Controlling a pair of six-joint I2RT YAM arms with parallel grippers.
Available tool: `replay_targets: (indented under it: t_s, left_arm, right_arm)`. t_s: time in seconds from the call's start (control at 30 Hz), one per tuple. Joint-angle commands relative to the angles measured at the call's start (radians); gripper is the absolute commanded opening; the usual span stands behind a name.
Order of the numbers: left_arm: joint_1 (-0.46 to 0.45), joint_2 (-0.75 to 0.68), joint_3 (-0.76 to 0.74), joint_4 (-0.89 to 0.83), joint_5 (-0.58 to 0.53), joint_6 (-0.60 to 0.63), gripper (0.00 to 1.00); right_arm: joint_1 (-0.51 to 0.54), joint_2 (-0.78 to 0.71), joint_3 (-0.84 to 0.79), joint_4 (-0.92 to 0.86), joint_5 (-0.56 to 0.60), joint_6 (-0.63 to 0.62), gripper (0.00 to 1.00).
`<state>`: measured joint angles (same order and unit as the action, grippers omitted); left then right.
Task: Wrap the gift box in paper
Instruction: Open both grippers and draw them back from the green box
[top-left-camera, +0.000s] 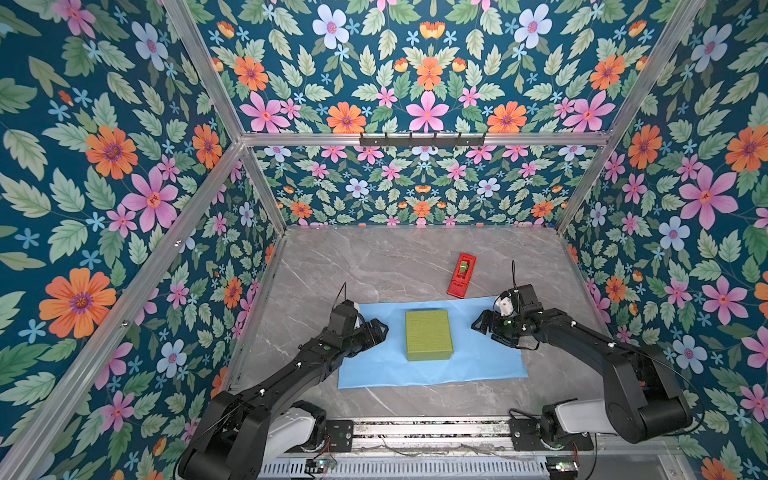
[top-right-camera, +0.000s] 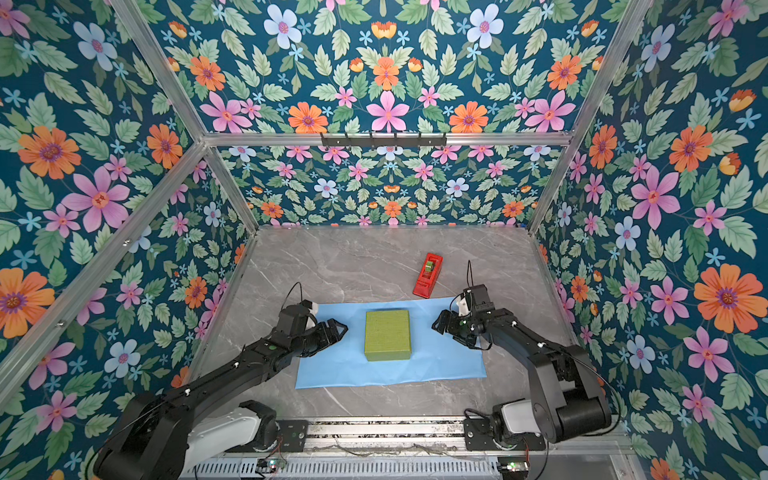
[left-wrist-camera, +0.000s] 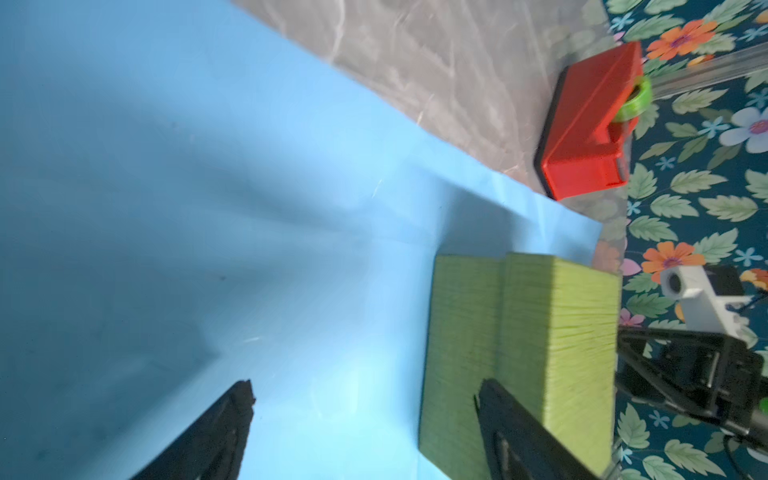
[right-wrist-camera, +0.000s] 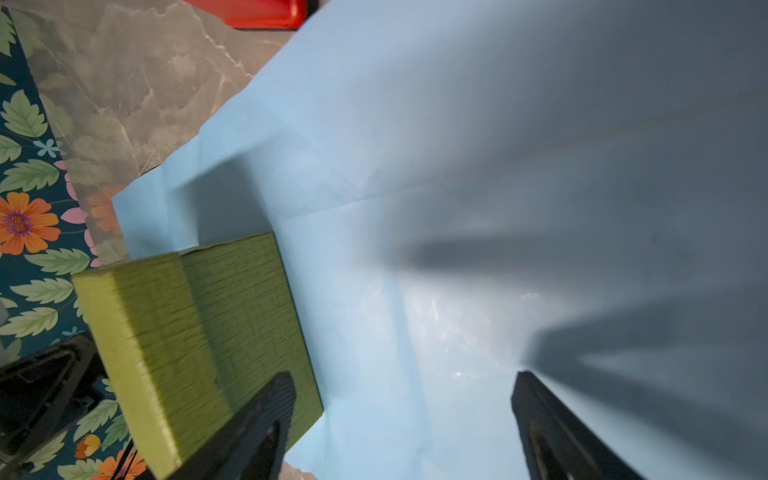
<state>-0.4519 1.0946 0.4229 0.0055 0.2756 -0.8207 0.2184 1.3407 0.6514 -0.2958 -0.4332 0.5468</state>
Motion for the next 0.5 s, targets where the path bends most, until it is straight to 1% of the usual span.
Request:
replay_targets:
  t_s: [0.0,0.07,0.23,0.3,0.37,0.47]
  left_arm:
    - [-0.002,-0.037,0.025,-0.035,-0.055,-0.006,0.87]
    - [-0.005,-0.048,0.036,-0.024,-0.041,0.001,0.87]
    - [-0.022,-0.022,0.059,0.011,-0.009,0.022,0.87]
    - [-0.022,-0.007,0.075,0.01,-0.006,0.034,0.86]
    - [-0.024,0.001,0.086,0.015,-0.004,0.041,0.86]
    - [-0.027,0.01,0.089,0.041,0.008,0.035,0.86]
  right_arm:
    - [-0.003,-0.071,-0.012,-0.068,0.035,-0.018,0.84]
    - [-0.002,-0.125,-0.011,-0.126,0.093,-0.033,0.85]
    - [-0.006,-0.211,0.021,-0.291,0.343,-0.041,0.93]
    - [-0.019,-0.217,0.03,-0.333,0.393,-0.034,0.96]
    - [-0.063,-0.211,0.026,-0.362,0.38,-0.019,0.97]
    - [-0.135,-0.197,-0.001,-0.37,0.292,0.016,0.99]
